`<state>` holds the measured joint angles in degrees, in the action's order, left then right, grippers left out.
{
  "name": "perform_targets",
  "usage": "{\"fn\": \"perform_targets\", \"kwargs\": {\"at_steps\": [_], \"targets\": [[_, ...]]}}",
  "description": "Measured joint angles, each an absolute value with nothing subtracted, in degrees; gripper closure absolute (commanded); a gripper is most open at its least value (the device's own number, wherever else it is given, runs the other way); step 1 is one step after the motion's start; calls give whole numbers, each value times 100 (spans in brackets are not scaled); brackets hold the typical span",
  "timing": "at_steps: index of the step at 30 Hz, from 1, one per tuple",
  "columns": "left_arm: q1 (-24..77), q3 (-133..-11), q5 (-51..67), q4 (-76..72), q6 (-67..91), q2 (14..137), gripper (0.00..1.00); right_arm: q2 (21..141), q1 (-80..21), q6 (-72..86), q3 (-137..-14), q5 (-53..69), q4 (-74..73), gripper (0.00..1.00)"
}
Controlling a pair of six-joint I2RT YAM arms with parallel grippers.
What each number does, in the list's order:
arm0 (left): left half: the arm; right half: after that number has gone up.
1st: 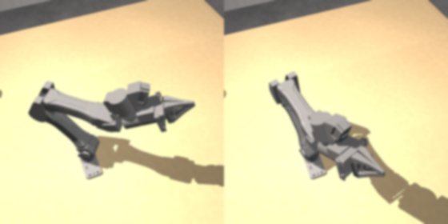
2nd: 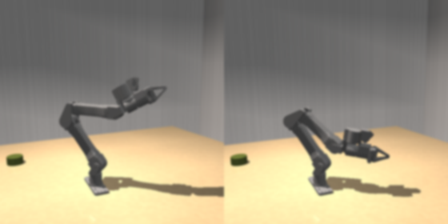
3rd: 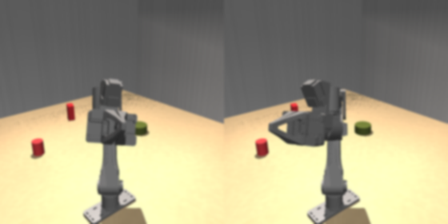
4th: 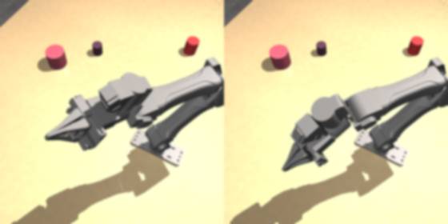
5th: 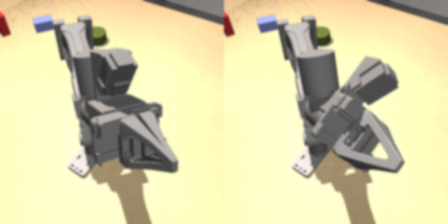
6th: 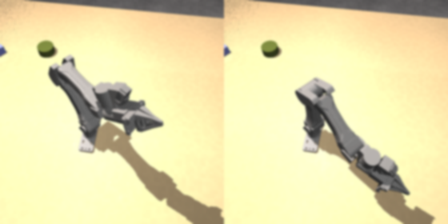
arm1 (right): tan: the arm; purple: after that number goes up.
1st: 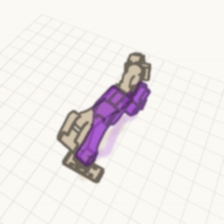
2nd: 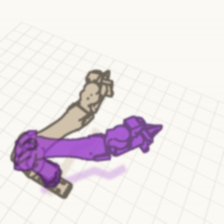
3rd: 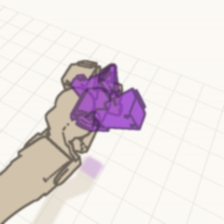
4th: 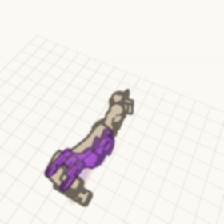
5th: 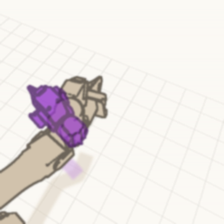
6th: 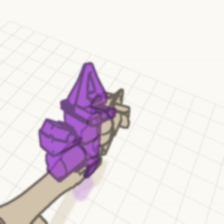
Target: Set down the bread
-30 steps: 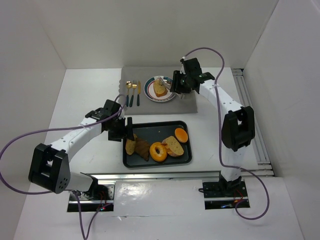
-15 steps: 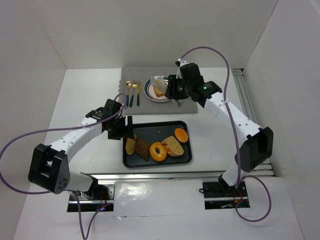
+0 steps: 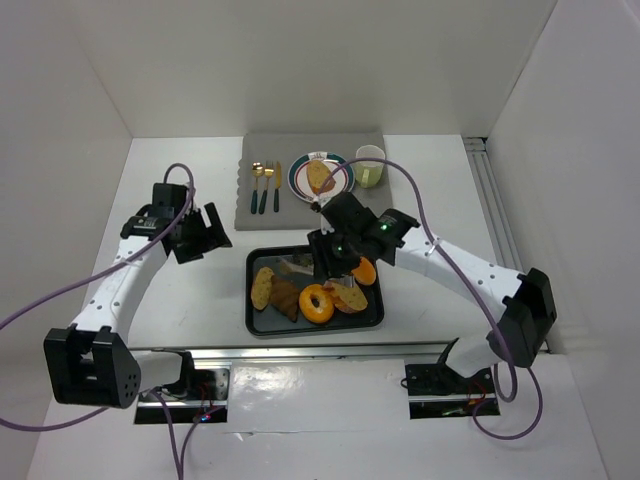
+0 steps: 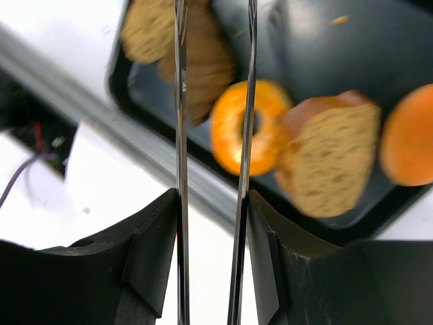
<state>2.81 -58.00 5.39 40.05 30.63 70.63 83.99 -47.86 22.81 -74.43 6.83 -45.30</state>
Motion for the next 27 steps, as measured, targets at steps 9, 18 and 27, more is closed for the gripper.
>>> {"fn": "perform_targets", "kwargs": {"at_steps": [9, 18, 27], "targets": [[-8, -5865, 696, 4042, 3022, 7008, 11, 8490, -5704, 2648, -7649, 849, -4578, 49], [-58, -5863, 843, 4038, 2998, 6884, 11, 9006, -5929, 2853, -7966, 762, -4545, 45], [-62, -5749, 930, 3964, 2993, 6834, 11, 9797, -6313, 2915, -8547, 408, -4659, 45]]}}
